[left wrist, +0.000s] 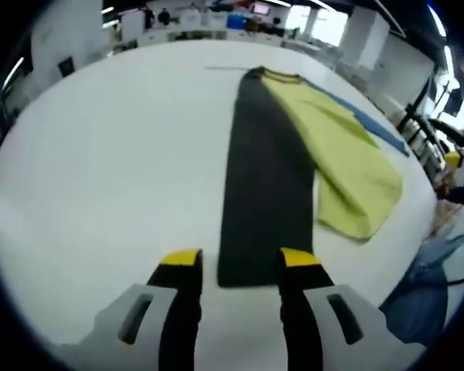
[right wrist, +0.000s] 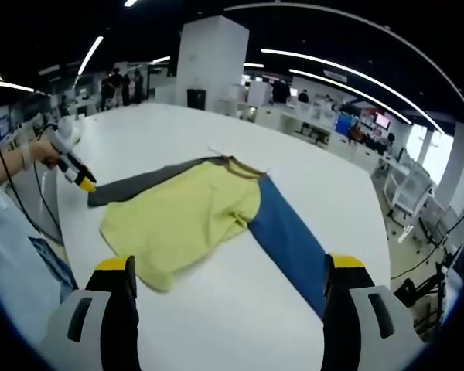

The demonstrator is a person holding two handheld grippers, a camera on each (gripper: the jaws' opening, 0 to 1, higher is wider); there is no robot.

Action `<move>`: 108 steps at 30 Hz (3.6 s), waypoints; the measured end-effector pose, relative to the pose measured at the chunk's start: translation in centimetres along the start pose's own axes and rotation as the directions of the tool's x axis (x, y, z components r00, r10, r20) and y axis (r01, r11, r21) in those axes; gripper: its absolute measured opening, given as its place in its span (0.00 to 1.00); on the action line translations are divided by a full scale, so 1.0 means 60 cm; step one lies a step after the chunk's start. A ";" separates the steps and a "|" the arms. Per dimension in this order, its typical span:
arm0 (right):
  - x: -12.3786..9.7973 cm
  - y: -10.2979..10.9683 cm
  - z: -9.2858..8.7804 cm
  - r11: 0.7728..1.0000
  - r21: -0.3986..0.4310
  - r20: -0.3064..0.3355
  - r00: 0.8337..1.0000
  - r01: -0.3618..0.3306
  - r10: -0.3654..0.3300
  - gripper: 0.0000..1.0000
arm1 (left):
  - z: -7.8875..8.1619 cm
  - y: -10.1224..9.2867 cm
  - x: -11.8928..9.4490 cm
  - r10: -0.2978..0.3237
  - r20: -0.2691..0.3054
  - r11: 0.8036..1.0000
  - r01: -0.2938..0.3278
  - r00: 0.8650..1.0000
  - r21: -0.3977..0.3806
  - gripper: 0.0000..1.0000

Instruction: Fold the garment on the visible template until the final outline fits inside the template.

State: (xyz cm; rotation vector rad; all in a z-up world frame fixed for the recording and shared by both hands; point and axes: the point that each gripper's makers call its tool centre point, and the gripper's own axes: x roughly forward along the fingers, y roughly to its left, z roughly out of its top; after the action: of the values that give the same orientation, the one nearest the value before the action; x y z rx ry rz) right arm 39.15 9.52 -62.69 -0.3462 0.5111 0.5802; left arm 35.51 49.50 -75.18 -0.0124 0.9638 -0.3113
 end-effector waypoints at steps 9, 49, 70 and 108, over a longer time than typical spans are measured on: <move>0.002 -0.001 0.003 1.000 0.003 0.006 1.000 0.005 -0.005 1.00 | -0.012 0.004 0.000 -0.006 -0.017 1.000 0.006 1.000 -0.017 0.27; -0.001 0.008 0.004 1.000 0.018 -0.001 1.000 0.018 -0.018 1.00 | -0.002 0.029 -0.004 -0.001 -0.042 1.000 0.002 0.999 0.027 0.00; -0.007 0.011 0.006 1.000 0.016 -0.014 1.000 0.020 -0.020 1.00 | 0.048 0.071 -0.035 0.056 0.047 0.998 -0.057 0.997 0.026 0.00; -0.056 0.025 0.007 0.998 0.007 0.002 0.998 0.059 -0.059 1.00 | 0.152 0.171 -0.100 0.150 0.142 0.974 -0.171 0.978 0.149 0.00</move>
State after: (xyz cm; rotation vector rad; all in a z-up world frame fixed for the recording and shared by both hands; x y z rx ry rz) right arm 36.02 9.45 -60.75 -0.3528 0.4993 0.5215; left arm 42.33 59.73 -66.64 0.1900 0.8022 -0.2351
